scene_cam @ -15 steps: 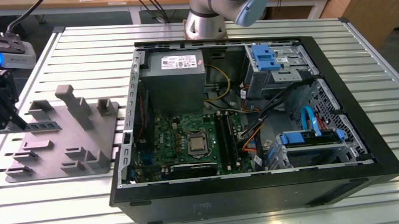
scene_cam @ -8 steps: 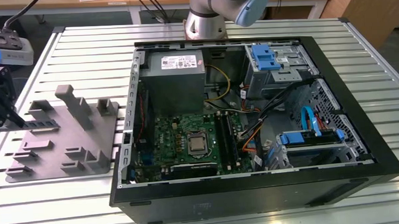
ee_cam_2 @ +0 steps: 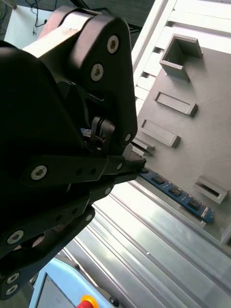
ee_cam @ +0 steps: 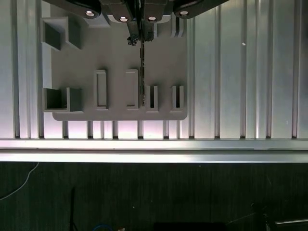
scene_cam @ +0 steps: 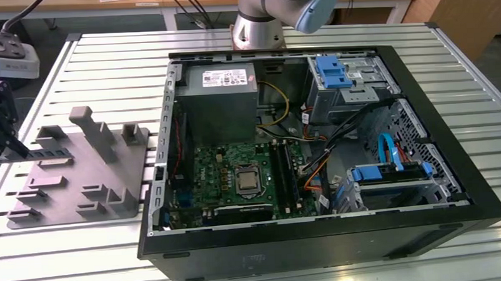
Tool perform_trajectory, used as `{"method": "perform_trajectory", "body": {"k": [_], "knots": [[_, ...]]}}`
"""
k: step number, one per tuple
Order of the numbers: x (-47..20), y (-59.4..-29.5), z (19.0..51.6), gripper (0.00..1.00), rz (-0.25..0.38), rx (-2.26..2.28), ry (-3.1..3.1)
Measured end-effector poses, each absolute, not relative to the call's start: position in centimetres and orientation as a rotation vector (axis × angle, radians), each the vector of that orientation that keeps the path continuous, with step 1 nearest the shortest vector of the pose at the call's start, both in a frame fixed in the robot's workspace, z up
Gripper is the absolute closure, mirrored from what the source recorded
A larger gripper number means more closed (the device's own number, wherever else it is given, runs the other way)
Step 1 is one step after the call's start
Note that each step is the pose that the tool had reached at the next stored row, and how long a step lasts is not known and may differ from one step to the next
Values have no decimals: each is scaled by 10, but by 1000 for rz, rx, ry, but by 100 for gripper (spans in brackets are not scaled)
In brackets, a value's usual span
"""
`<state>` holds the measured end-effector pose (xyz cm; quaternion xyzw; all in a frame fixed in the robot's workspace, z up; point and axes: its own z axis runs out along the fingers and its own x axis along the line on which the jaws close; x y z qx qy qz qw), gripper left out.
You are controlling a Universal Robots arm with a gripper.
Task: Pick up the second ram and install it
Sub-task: 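Pick up the second ram and move it above second insertion slot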
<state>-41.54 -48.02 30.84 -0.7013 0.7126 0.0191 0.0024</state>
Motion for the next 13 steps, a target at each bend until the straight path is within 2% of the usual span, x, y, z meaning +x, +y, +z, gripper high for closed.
{"method": "perform_trajectory", "body": {"k": [13], "knots": [[-415,-480,317,86,65,-2198,2233]]}}
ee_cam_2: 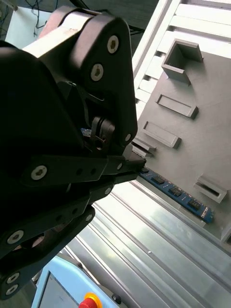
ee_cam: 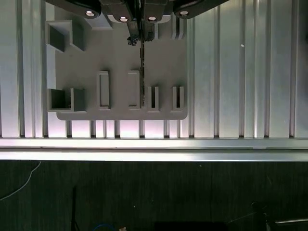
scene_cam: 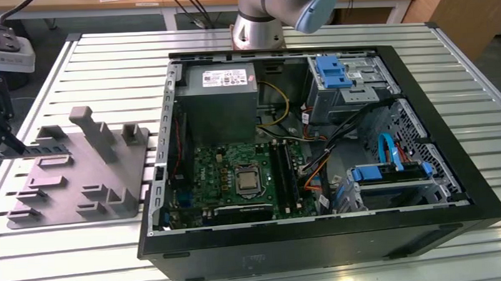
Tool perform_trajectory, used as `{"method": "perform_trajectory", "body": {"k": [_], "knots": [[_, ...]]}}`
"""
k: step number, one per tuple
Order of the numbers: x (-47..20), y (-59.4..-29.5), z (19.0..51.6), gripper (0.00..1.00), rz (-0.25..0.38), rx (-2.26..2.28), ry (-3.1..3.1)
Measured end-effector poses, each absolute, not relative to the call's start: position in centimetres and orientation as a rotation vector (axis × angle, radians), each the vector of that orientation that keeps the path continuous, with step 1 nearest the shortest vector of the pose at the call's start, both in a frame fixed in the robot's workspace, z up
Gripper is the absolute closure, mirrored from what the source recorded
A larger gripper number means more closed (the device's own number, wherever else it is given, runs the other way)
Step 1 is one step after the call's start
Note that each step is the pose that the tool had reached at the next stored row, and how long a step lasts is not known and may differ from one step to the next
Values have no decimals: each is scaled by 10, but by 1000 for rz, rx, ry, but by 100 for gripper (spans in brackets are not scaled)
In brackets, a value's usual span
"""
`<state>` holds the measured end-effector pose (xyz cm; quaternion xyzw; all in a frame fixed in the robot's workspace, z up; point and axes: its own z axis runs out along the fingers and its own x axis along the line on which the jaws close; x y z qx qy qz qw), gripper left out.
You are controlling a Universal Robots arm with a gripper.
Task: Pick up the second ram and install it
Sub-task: 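Pick up the second ram and move it above second insertion slot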
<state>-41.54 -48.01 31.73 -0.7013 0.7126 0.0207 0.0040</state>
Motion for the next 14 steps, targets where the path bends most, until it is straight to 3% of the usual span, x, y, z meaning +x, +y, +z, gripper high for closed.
{"method": "perform_trajectory", "body": {"k": [14], "knots": [[-415,-480,332,86,79,-2191,2226]]}}
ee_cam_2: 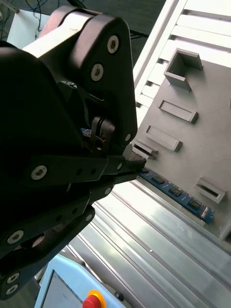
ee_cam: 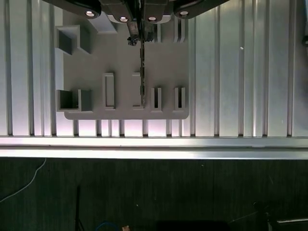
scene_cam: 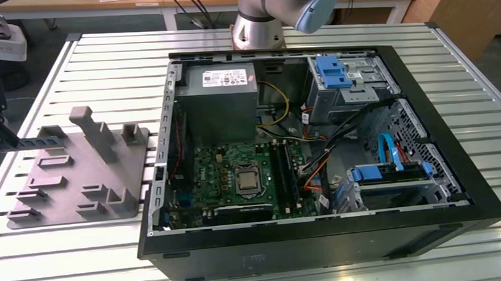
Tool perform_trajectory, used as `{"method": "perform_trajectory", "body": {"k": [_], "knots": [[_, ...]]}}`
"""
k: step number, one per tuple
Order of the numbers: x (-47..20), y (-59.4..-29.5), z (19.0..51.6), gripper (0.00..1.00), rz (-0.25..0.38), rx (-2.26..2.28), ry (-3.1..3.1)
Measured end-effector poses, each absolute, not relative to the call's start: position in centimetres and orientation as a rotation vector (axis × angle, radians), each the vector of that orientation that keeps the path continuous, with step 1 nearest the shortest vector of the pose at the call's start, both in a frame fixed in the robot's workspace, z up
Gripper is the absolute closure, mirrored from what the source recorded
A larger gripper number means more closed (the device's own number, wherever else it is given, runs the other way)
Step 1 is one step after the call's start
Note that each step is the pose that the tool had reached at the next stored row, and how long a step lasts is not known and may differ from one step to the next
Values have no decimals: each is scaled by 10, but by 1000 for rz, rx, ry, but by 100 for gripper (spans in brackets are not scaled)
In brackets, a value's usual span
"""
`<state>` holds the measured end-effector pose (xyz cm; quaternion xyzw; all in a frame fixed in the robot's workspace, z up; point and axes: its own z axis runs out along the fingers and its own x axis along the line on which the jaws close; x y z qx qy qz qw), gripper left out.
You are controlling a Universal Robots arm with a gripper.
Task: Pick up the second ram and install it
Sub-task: 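Pick up the second ram and move it above second insertion slot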
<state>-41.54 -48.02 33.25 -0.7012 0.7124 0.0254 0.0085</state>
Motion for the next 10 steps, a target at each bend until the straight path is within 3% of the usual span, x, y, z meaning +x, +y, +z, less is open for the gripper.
{"method": "perform_trajectory", "body": {"k": [10], "knots": [[-415,-480,356,86,88,-2187,2222]]}}
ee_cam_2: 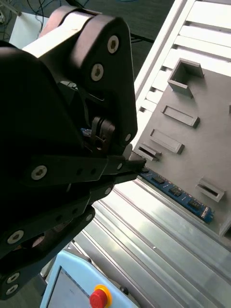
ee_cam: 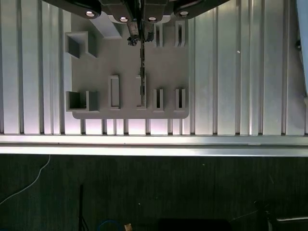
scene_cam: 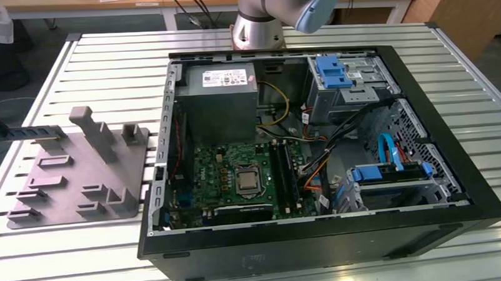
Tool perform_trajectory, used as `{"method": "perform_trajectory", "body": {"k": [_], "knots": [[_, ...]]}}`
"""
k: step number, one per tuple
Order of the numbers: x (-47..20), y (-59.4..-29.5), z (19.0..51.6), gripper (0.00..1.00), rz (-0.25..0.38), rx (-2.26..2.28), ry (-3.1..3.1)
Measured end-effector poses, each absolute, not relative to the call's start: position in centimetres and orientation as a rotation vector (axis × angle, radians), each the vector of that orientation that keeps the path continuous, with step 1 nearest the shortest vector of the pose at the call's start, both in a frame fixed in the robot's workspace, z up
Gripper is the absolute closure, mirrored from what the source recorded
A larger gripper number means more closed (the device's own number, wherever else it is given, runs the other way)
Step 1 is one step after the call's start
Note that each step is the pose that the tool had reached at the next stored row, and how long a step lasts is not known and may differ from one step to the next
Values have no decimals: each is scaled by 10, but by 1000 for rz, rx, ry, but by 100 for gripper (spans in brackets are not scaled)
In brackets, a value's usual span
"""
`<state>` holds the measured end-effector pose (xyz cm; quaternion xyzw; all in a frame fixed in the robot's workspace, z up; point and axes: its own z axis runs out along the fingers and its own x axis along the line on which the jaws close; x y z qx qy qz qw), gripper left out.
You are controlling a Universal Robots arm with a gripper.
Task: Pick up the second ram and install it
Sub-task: 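Pick up the second ram and move it above second insertion slot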
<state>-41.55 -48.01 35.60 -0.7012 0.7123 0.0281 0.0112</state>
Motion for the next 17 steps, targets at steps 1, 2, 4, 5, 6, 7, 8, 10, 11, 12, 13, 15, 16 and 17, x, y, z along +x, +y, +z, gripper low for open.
{"method": "perform_trajectory", "body": {"k": [1,2,4,5,6,7,8,10,11,12,13,15,16,17], "knots": [[-415,-480,360,86,88,-2187,2222],[-415,-480,364,86,88,-2187,2221],[-415,-480,372,86,90,-2186,2221],[-415,-480,376,86,91,-2186,2220],[-415,-480,380,86,91,-2186,2220],[-415,-480,383,86,93,-2185,2220],[-415,-480,386,86,94,-2184,2219],[-415,-480,386,86,95,-2184,2218],[-415,-480,386,86,95,-2184,2218],[-415,-480,386,86,95,-2184,2218],[-415,-480,386,86,95,-2184,2218],[-415,-480,386,86,95,-2184,2218],[-415,-480,386,86,95,-2184,2218],[-415,-480,387,86,95,-2184,2218]]}}
